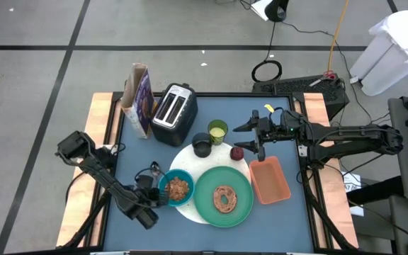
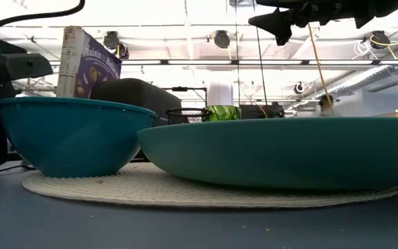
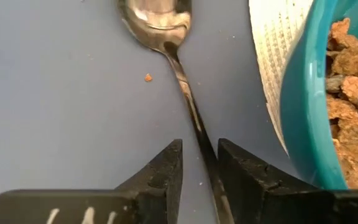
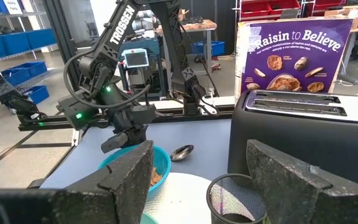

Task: Arrange a breakfast setting
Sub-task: Return to Home Position

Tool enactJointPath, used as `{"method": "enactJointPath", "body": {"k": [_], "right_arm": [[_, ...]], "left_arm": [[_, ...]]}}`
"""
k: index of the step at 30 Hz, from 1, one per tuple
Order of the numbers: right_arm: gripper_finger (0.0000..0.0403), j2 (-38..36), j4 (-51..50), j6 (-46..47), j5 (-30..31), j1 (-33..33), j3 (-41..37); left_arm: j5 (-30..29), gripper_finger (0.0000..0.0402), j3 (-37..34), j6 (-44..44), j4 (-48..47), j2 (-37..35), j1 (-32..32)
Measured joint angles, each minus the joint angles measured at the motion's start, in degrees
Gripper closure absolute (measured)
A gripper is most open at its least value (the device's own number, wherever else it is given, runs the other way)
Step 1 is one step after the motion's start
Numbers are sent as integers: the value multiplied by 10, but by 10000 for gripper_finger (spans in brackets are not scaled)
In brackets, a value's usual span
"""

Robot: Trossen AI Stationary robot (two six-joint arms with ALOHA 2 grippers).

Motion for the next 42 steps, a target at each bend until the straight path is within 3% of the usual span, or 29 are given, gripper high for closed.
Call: {"method": "enactJointPath", "body": {"k": [4, 10, 18, 26, 34, 42], "right_arm": [[151, 0, 0, 0, 0, 0, 0], [151, 0, 0, 0, 0, 0, 0], [151, 0, 0, 0, 0, 0, 0], [151, 0, 0, 0, 0, 0, 0], [151, -18, 2, 15, 0, 0, 0], [151, -91, -24, 17, 0, 0, 0]], "left_arm": [[8, 293, 0, -1, -16, -8, -3], [34, 293, 0, 6, -81, -76, -15], [27, 293, 0, 158, -89, -212, -23], [-29, 293, 0, 420, -19, -316, -5], [-179, 293, 0, 756, 117, -385, 51], [-177, 293, 0, 1064, 242, -471, 134]]}}
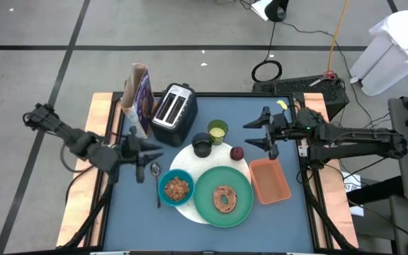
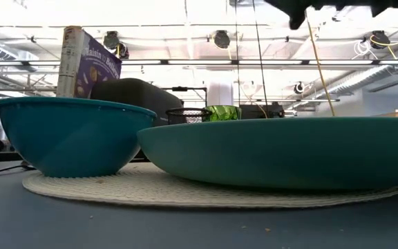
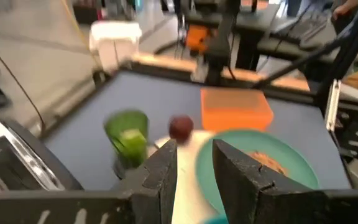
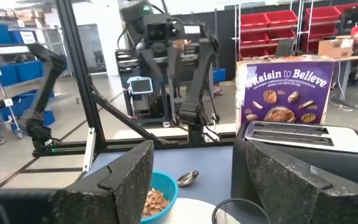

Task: Arrange a breakfast setting
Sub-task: Return to Home Position

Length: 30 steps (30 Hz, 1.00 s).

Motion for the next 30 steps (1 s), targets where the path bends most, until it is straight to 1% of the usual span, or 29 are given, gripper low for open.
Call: {"method": "enactJointPath", "body": {"k": [3, 7, 12, 14, 17, 19, 23, 30], "right_arm": [[151, -35, -28, -1, 0, 0, 0], [151, -73, -58, -2, 0, 0, 0], [151, -100, -77, -2, 0, 0, 0], [151, -105, -77, -2, 0, 0, 0], [151, -108, -77, -2, 0, 0, 0], [151, -108, -77, -2, 0, 0, 0], [151, -108, -77, -2, 0, 0, 0], [151, -108, -77, -2, 0, 0, 0]], "left_arm": [[1, 293, 0, 60, 5, -42, 17], [2, 293, 0, 110, -12, -92, 29], [1, 293, -8, 175, -13, -128, 41], [-2, 297, -23, 209, 7, -138, 51], [-2, 309, -52, 258, 69, -150, 73], [15, 318, -69, 285, 101, -160, 90], [62, 336, -95, 301, 121, -194, 132], [112, 368, -146, 285, 130, -270, 184]]}}
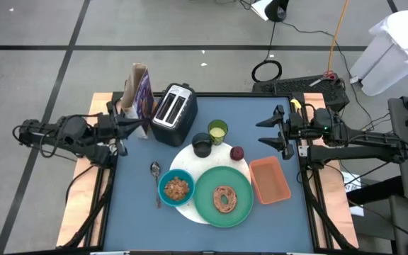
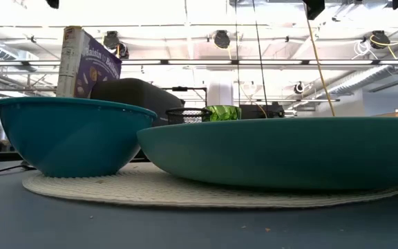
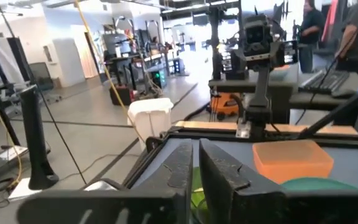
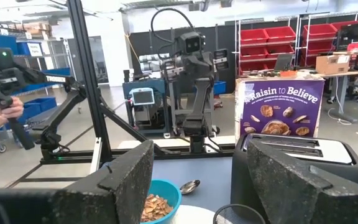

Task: Arrange a breakfast setting
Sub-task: Return to Home Position

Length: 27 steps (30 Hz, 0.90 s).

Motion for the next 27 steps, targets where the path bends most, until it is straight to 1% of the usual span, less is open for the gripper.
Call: {"method": "enactJointPath", "body": {"k": [5, 9, 11, 15, 19, 27], "right_arm": [[151, 0, 0, 0, 0, 0, 0], [151, 0, 0, 0, 0, 0, 0], [151, 0, 0, 0, 0, 0, 0], [151, 0, 0, 0, 0, 0, 0], [151, 0, 0, 0, 0, 0, 0], [151, 0, 0, 0, 0, 0, 0]], "left_arm": [[20, 381, -51, -11, 2, -44, 17], [21, 392, -89, -23, 6, -79, 22], [21, 395, -112, -23, 24, -98, 23], [21, 397, -164, -12, 78, -143, 23], [21, 398, -208, -9, 107, -187, 23], [21, 399, -272, -16, 108, -253, 23]]}}
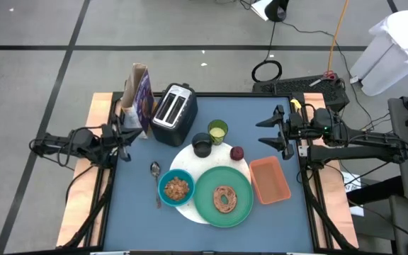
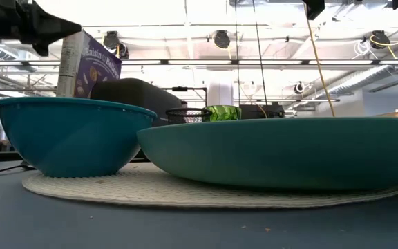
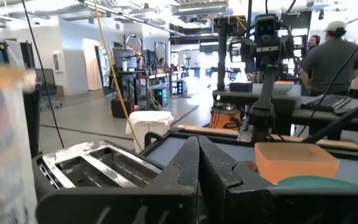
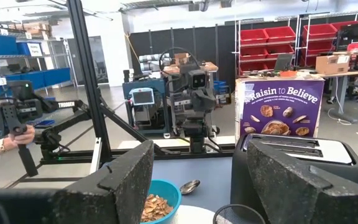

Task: Arrange a breakfast setting
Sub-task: Return to Home Position

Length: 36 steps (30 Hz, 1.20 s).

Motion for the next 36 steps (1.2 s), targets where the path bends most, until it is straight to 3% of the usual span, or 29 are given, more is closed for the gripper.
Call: {"method": "enactJointPath", "body": {"k": [13, 17, 24, 30, 36], "right_arm": [[151, 0, 0, 0, 0, 0, 0], [151, 0, 0, 0, 0, 0, 0], [151, 0, 0, 0, 0, 0, 0], [151, 0, 0, 0, 0, 0, 0], [151, 0, 0, 0, 0, 0, 0]], "left_arm": [[2, 400, -122, 11, 156, -6, 0], [21, 400, -123, 13, 161, -5, 0], [128, 400, -123, 46, 182, -5, 0], [131, 400, -123, 91, 216, -5, 14], [143, 400, -123, 95, 209, -5, 67]]}}
